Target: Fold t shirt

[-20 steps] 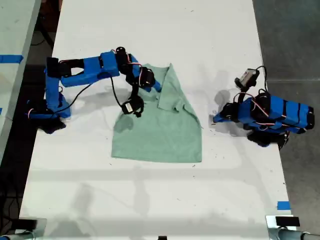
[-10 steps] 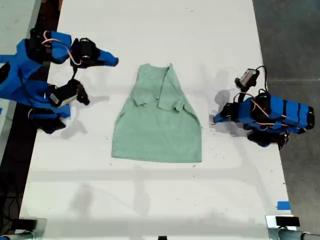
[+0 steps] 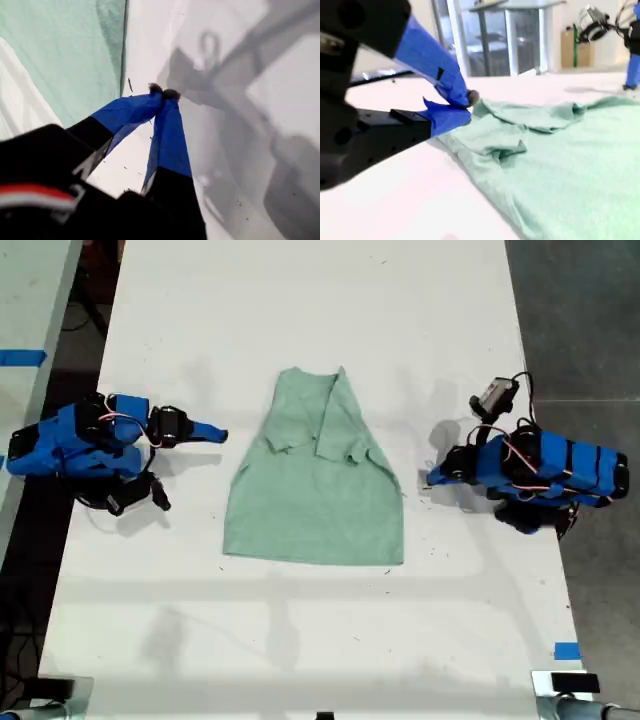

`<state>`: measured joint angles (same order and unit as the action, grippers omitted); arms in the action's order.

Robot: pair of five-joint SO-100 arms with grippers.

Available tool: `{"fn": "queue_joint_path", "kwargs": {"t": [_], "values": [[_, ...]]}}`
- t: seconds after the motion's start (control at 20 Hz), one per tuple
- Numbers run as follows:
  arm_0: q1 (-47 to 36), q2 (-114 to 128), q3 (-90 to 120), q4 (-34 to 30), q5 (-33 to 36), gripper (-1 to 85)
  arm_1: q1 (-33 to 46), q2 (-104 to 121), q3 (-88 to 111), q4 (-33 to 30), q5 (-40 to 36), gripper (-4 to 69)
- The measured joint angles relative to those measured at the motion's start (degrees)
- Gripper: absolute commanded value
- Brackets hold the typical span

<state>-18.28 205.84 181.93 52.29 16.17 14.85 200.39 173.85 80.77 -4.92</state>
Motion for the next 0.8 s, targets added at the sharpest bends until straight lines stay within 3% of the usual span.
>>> {"fn": "queue_joint_path", "kwargs": {"t": [0.8], "values": [[-0.1,0.3,0.5,1.5,0.6,0.0,0.0,0.0,0.0,0.0,0.4,-0.2]]}}
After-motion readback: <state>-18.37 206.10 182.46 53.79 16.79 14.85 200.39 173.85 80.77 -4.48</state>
